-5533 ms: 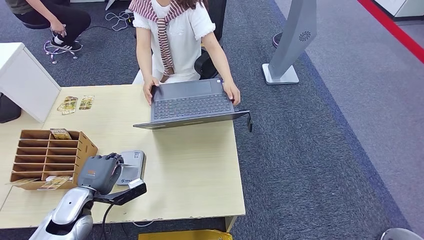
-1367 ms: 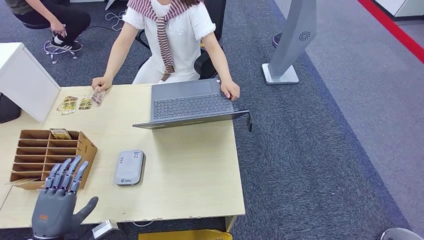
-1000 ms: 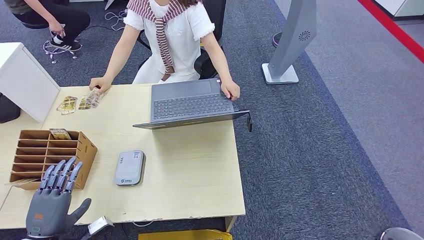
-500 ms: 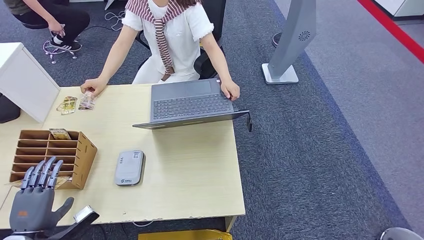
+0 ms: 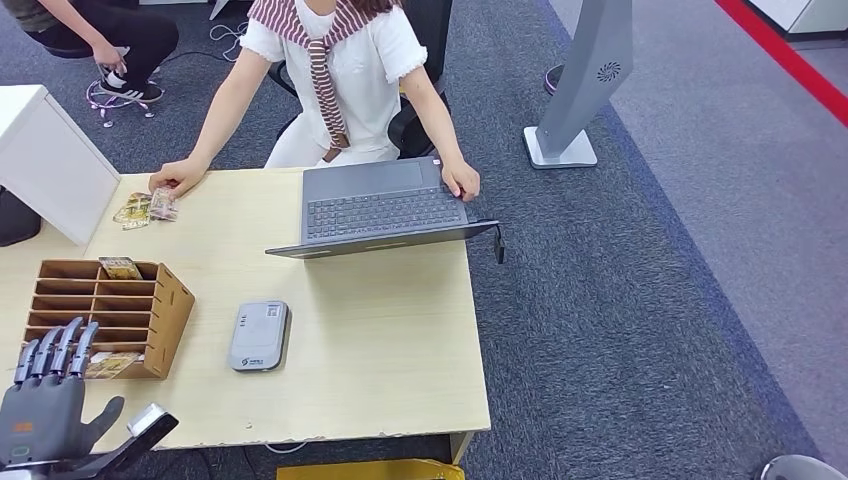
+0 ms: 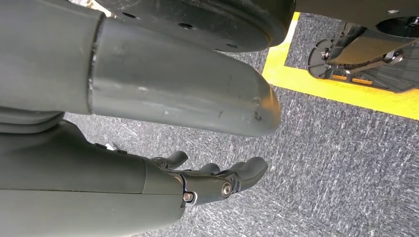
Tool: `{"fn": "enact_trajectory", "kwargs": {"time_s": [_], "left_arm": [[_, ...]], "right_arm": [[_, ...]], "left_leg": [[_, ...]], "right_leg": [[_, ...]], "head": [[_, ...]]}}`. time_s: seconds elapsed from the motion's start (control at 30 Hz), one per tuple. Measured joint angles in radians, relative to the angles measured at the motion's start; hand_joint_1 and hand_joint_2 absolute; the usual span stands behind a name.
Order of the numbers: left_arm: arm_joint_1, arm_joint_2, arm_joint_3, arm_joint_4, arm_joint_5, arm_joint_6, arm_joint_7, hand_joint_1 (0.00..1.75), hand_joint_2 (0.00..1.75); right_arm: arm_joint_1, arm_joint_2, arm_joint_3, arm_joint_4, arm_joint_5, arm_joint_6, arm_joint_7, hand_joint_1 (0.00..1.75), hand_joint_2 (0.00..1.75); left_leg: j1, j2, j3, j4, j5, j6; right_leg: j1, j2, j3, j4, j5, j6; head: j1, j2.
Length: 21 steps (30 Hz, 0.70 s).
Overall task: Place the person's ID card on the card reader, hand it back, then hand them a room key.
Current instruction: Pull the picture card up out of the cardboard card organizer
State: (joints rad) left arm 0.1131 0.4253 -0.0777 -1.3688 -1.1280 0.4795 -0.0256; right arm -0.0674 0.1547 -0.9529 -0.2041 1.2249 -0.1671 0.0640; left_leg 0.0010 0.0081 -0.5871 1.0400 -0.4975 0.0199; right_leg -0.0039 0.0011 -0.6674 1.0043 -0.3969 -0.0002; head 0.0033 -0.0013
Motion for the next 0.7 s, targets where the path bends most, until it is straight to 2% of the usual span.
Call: {"fn": "enact_trajectory", "kwargs": {"time_s": [0.7], "left_arm": [[-0.045,-0.011,0.022,0.059,-0.013,-0.055,-0.01,0.0,1.75]], "right_arm": [[0.0,-0.001,0.0,0.0,0.015,0.004,-0.002,0.0,0.0]], "left_leg": [[0.0,0.0,0.0,0.0,0.0,0.0]], "right_leg": [[0.0,0.0,0.0,0.0,0.0,0.0]], "head": [[0.0,0.0]]}}
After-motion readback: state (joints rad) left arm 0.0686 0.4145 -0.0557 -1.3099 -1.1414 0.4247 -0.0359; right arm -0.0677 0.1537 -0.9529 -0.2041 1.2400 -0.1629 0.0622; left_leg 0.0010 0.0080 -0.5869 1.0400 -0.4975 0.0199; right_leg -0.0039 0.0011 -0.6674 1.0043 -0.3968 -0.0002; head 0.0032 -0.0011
